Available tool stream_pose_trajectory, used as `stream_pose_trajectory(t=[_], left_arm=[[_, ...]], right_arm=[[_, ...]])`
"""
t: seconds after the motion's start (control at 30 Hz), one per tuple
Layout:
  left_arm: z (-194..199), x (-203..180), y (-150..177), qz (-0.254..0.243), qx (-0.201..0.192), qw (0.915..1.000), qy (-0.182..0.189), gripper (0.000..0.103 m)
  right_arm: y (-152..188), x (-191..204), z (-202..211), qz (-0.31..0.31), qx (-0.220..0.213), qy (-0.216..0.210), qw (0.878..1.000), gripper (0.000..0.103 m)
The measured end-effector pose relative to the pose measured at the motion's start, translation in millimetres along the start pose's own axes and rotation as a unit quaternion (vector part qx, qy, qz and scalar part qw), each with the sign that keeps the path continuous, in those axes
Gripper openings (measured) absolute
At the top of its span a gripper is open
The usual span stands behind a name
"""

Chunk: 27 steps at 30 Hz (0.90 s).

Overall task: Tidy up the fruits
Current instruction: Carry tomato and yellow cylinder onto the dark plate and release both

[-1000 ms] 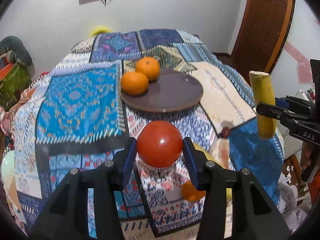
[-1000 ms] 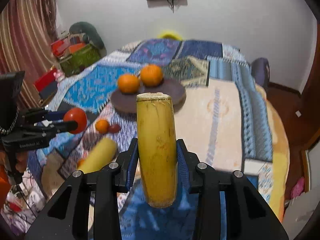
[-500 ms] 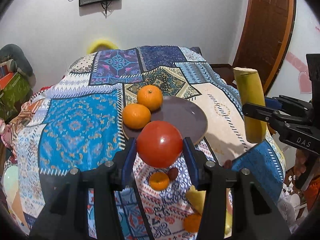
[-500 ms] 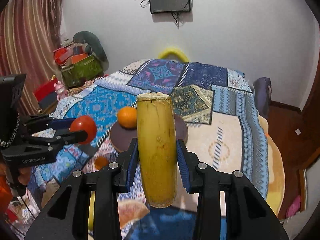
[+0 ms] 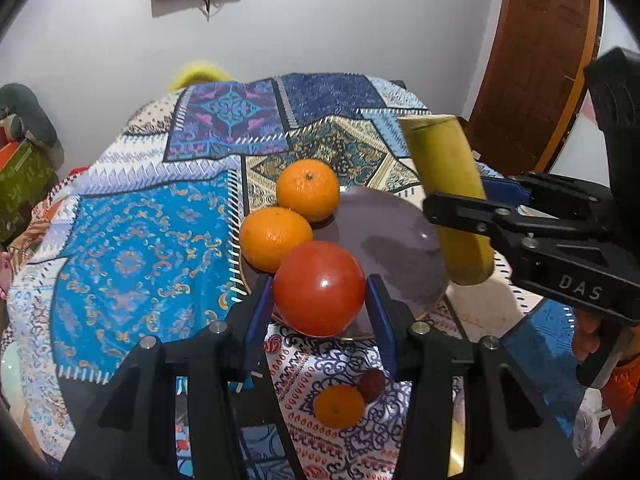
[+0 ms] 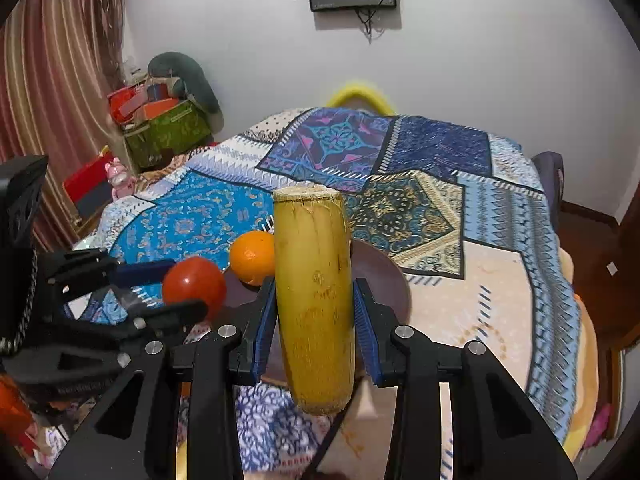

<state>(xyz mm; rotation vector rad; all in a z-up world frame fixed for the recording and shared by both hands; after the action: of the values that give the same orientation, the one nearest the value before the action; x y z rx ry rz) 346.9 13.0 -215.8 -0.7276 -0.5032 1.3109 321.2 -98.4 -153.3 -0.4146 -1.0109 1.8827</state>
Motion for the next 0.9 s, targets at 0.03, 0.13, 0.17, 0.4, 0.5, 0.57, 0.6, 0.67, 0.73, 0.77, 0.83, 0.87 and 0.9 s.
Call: stream_pose_trajectory(t=[0.03, 0.13, 0.17, 0.4, 0.5, 0.57, 0.6, 0.67, 0.73, 0.77, 0.83, 0.87, 0.9], left_arm=[[-3.8, 1.6, 1.1, 0.002, 0.002, 1.0000, 0.002, 0.047], [-14.1, 6.9, 2.3, 0.008, 0.008, 0.9999, 0.004, 0.047], [-16.6, 8.7, 2.3, 0.010, 0.009, 0.9999, 0.004, 0.047], [-29.4, 14.7, 0.7, 0.017, 0.011, 0.9998, 0.009, 0.047], [-34.7, 15.8, 0.7, 0.019, 0.013, 0.9997, 0.007, 0.047], [-38.3, 17.4, 1.5, 0.022, 0.016, 0.9996, 0.008, 0.047], [-39.2, 17.6, 1.7, 0.024, 0.017, 0.9995, 0.010, 0.047], [-39.5, 17.0, 2.6, 0.023, 0.017, 0.9995, 0.010, 0.047], [-40.5, 15.9, 3.1, 0.019, 0.016, 0.9996, 0.008, 0.047], [-41.7, 15.6, 3.6, 0.019, 0.017, 0.9996, 0.008, 0.047], [-43.8, 15.8, 5.1, 0.021, 0.022, 0.9995, 0.010, 0.047], [-45.1, 15.8, 5.9, 0.022, 0.023, 0.9994, 0.011, 0.047], [-45.2, 15.7, 6.5, 0.022, 0.021, 0.9995, 0.011, 0.047]], right_arm=[[-0.4, 0.5, -6.5, 0.001, 0.005, -0.002, 1.000, 0.034], [1.3, 2.3, -20.4, 0.001, 0.016, -0.008, 1.000, 0.034], [2.9, 2.8, -23.9, 0.001, 0.019, -0.009, 1.000, 0.034], [13.9, 2.1, -47.9, -0.004, 0.043, -0.011, 0.999, 0.034], [13.0, -0.2, -53.8, -0.007, 0.044, -0.012, 0.999, 0.034], [12.4, -1.3, -58.3, -0.009, 0.047, -0.013, 0.999, 0.034], [12.6, -0.9, -61.1, -0.005, 0.049, -0.012, 0.999, 0.034], [13.7, -0.8, -65.5, -0.002, 0.052, -0.010, 0.999, 0.034], [16.2, -2.3, -71.6, -0.006, 0.061, -0.012, 0.998, 0.034], [17.9, -3.0, -73.9, -0.009, 0.064, -0.013, 0.998, 0.034], [21.8, -3.5, -78.0, -0.012, 0.072, -0.014, 0.997, 0.034], [24.1, -3.8, -79.7, -0.013, 0.076, -0.013, 0.997, 0.034], [25.3, -3.6, -80.1, -0.013, 0.076, -0.013, 0.997, 0.034]])
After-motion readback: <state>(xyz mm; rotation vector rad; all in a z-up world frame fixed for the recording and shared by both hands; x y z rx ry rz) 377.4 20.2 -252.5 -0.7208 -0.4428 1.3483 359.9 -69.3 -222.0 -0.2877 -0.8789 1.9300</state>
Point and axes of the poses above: each gripper's, at about its wrist camera, not at the fingertips, and z roughly against the way its jaws point, x to its left, y to its underside, the point moved 2 cm from there along -z, roughly the way its jaws point, and after that the axes turned 6 degrees about -x, right-handed, at the moved point
